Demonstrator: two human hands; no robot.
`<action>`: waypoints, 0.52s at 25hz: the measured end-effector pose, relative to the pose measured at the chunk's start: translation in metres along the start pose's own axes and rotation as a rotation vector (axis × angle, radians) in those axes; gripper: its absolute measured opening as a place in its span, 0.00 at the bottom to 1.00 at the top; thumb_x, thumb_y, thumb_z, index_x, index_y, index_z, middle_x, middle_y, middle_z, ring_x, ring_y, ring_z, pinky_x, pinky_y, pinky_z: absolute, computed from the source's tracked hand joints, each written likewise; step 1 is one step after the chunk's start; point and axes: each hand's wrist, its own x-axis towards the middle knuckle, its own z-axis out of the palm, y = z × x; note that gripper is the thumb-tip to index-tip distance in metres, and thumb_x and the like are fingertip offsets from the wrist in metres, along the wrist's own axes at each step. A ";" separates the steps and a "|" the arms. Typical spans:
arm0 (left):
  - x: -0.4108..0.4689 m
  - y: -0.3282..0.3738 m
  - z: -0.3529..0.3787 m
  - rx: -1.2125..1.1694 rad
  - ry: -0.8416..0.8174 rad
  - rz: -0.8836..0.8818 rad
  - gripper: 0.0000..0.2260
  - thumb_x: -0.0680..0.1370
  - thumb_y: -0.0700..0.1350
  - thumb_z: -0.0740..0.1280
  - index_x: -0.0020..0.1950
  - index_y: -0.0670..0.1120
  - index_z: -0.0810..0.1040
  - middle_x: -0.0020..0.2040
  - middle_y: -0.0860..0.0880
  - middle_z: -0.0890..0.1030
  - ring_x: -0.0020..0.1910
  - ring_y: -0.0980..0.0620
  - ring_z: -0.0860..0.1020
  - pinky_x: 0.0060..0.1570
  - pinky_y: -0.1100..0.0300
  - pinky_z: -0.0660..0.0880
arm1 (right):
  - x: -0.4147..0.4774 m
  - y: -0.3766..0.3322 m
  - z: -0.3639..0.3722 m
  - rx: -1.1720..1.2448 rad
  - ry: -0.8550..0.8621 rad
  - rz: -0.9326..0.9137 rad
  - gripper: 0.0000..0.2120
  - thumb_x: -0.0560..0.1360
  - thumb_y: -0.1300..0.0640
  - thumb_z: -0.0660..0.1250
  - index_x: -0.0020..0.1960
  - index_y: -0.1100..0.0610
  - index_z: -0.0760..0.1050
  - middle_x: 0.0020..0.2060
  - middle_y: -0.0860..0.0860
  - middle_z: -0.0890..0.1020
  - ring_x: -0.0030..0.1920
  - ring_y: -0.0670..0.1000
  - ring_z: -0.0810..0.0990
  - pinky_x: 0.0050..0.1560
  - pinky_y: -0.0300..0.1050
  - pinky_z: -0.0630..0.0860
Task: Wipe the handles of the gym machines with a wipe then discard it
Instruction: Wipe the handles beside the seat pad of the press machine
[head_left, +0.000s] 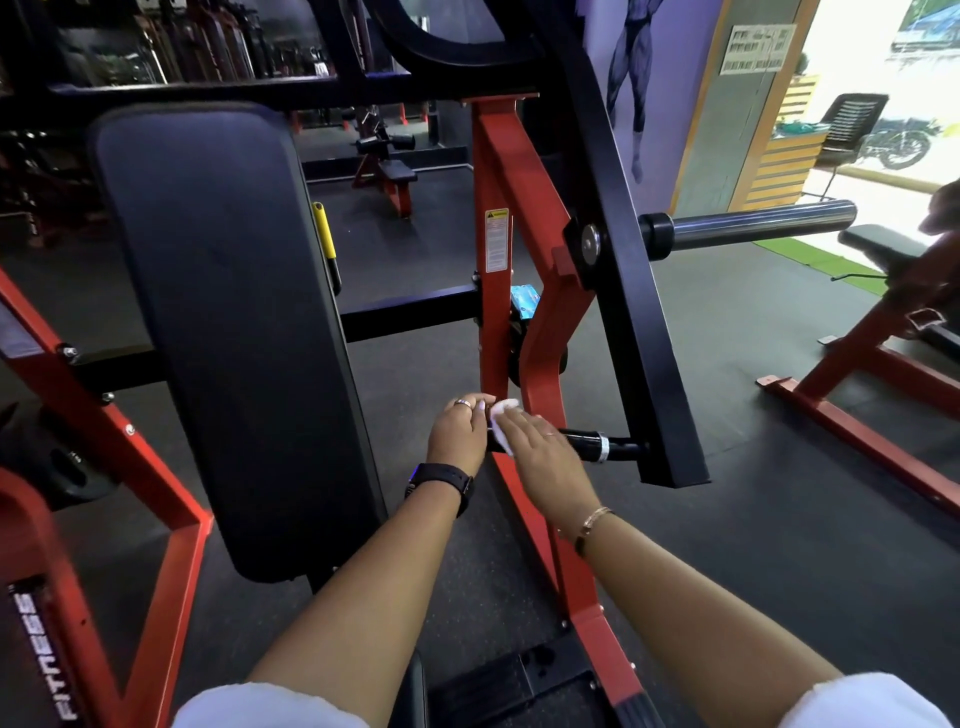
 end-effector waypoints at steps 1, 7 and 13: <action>-0.001 0.001 0.000 0.021 -0.003 0.003 0.13 0.82 0.42 0.57 0.54 0.48 0.81 0.54 0.48 0.79 0.49 0.53 0.75 0.44 0.71 0.63 | -0.011 0.017 -0.003 -0.051 -0.015 0.043 0.28 0.69 0.71 0.66 0.68 0.60 0.70 0.64 0.57 0.76 0.65 0.56 0.74 0.69 0.52 0.65; 0.000 0.004 0.000 0.037 -0.005 -0.036 0.13 0.82 0.43 0.56 0.50 0.50 0.80 0.51 0.52 0.77 0.49 0.54 0.75 0.45 0.65 0.66 | -0.044 0.045 -0.009 -0.126 -0.033 0.433 0.28 0.75 0.71 0.57 0.74 0.59 0.61 0.73 0.55 0.64 0.75 0.53 0.56 0.75 0.53 0.48; 0.006 0.002 -0.005 -0.015 -0.049 -0.090 0.12 0.82 0.43 0.56 0.52 0.45 0.80 0.47 0.50 0.78 0.46 0.52 0.74 0.41 0.67 0.63 | -0.003 -0.045 0.003 0.072 0.004 0.141 0.26 0.73 0.67 0.53 0.71 0.63 0.65 0.69 0.58 0.71 0.70 0.54 0.68 0.72 0.52 0.57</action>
